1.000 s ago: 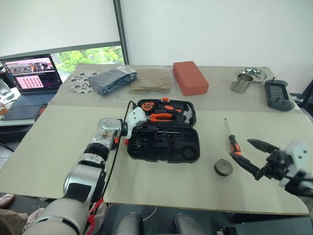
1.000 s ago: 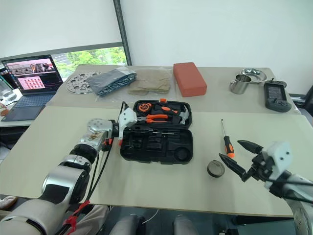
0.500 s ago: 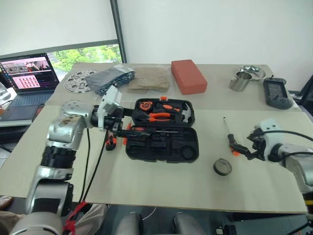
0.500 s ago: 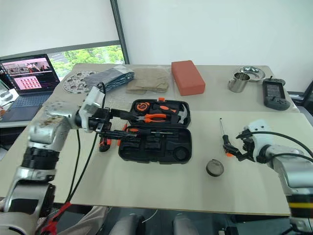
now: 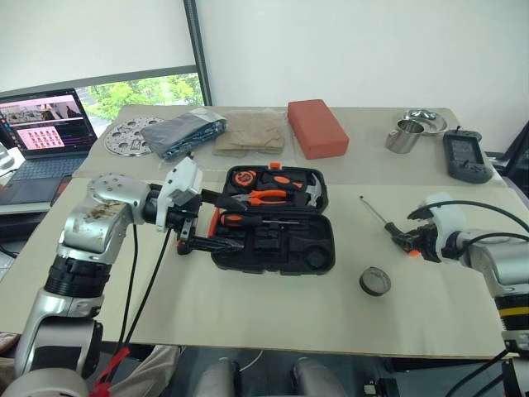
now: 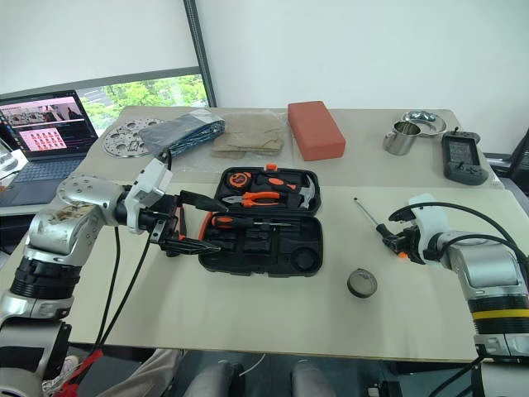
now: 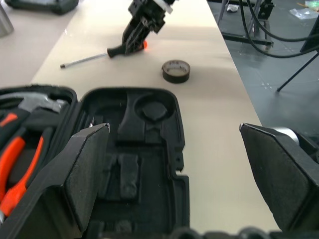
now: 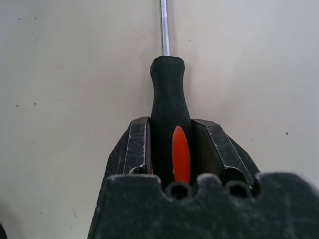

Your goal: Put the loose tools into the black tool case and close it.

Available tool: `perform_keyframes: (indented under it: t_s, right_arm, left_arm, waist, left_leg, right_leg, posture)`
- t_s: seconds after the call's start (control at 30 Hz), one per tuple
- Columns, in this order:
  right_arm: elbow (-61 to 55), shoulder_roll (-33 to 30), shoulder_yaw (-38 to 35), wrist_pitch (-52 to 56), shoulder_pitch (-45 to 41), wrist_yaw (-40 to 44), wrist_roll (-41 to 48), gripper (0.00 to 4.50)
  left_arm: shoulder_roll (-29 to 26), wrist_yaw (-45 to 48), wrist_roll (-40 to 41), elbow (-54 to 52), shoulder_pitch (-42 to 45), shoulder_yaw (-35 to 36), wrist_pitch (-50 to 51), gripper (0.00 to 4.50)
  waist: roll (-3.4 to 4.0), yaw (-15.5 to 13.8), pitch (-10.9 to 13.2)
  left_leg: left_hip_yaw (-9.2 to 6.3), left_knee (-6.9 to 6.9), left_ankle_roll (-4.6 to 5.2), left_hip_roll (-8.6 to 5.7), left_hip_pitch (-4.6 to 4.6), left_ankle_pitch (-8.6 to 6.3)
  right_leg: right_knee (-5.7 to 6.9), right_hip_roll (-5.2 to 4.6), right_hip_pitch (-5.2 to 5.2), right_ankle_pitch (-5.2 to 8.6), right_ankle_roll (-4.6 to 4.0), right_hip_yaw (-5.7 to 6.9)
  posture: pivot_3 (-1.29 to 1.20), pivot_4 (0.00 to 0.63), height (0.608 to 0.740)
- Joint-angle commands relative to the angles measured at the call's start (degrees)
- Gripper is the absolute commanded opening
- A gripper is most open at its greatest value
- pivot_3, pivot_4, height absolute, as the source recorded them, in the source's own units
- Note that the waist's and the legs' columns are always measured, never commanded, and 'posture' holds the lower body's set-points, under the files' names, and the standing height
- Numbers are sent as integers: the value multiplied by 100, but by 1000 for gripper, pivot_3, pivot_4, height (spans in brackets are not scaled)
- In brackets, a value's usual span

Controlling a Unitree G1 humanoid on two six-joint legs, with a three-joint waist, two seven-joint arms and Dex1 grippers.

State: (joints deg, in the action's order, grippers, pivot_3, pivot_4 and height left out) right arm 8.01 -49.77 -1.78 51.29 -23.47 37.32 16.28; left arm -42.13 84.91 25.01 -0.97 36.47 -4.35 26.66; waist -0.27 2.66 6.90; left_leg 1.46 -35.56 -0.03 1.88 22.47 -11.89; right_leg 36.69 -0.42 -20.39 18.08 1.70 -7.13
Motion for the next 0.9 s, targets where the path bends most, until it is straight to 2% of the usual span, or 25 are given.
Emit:
perform_keyframes:
  t_s: [0.03,0.23,0.33,0.53,0.9]
  right_arm:
    - [-180,13,-172,-566,-193,139,-55,919]
    - [-662,132,179,-2017,-467,993,-103,919]
    - [-654,248,655,-2956,-662,1691,-317,919]
    - [217,693,1792,-4193,-1536,2579,-1141,919]
    - [1464,1619,2314,-5012,-2340,3164,-1656,919]
  left_arm:
    - [-289,-213,282,-389,-156,455,198,4500]
    - [-775,-634,589,-882,-939,1135,551,4500]
    - [-958,-823,661,-1083,-1449,1468,635,4500]
    - [-1147,-1268,894,-1624,-2417,2181,839,4500]
    - [-1297,-1681,1226,-2113,-3005,2679,1051,4500]
  waist:
    - [2,3,3]
    - [2,69,17]
    - [-6,102,22]
    - [-16,104,29]
    - [-23,110,34]
  left_leg:
    - [0,1,0,0,0,0]
    - [-13,27,0,5,-15,0]
    - [-17,33,0,9,-20,0]
    - [-18,38,-1,14,-23,0]
    - [-23,56,-1,19,-33,0]
  right_leg:
    - [0,0,-1,0,0,-2]
    - [0,-1,-4,1,1,-8]
    - [0,0,-4,1,1,-3]
    - [1,-15,-8,-17,-37,5]
    - [10,-19,-11,-19,-53,17]
  posture:
    - [0,150,740]
    - [0,150,740]
    - [0,150,740]
    - [0,150,740]
    - [0,150,740]
